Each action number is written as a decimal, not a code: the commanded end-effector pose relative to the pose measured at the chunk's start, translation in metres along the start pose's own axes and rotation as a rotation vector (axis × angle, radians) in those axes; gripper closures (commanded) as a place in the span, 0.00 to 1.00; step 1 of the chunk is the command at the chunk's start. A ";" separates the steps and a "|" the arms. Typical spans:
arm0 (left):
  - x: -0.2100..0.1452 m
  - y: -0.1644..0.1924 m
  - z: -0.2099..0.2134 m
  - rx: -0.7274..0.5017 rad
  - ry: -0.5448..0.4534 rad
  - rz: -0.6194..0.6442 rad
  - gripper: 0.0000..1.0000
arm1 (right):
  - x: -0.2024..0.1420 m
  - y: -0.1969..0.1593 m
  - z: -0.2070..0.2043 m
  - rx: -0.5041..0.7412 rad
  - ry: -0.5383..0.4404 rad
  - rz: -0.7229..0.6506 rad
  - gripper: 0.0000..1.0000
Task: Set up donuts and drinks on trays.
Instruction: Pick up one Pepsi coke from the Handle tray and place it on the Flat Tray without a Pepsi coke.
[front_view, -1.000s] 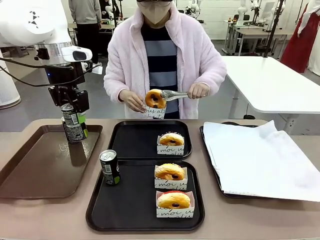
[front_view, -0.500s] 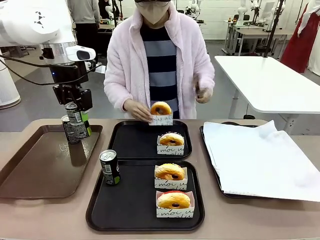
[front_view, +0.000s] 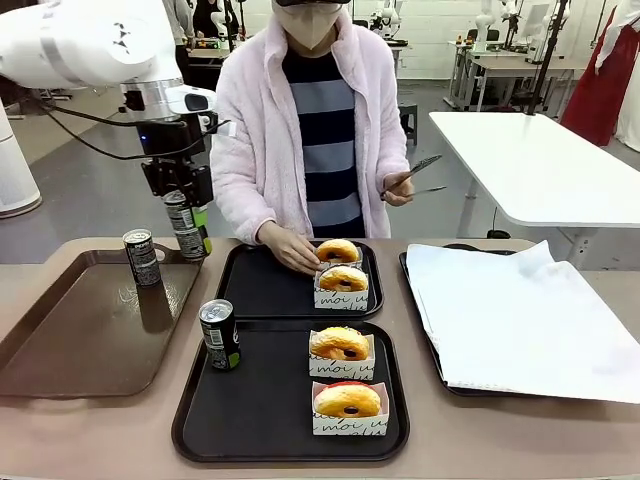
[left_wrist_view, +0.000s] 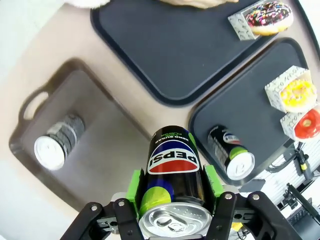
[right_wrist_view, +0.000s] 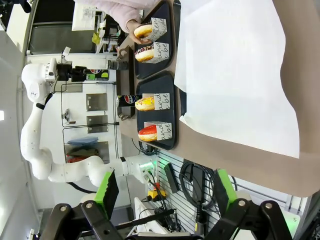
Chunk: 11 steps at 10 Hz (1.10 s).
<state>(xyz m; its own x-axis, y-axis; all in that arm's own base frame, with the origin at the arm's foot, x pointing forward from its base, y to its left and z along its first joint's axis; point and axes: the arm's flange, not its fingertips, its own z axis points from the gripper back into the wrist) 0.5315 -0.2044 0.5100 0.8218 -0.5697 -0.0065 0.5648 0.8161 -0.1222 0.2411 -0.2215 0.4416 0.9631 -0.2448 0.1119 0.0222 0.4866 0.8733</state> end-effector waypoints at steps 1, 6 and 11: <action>0.030 -0.001 0.001 -0.017 -0.010 -0.032 0.41 | 0.001 0.000 0.001 0.023 -0.013 0.018 0.00; 0.075 -0.012 -0.033 0.006 0.003 -0.071 0.41 | 0.001 0.000 0.001 0.023 -0.013 0.018 0.00; 0.093 -0.021 -0.098 0.024 0.005 -0.072 0.41 | 0.001 0.000 0.001 0.023 -0.013 0.018 0.00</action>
<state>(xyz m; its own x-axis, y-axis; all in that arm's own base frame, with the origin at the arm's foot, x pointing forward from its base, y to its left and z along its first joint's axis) 0.5906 -0.2787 0.4158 0.7664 -0.6422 -0.0131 0.6341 0.7597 -0.1444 0.2410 -0.2215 0.4416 0.9631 -0.2448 0.1120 0.0221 0.4866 0.8733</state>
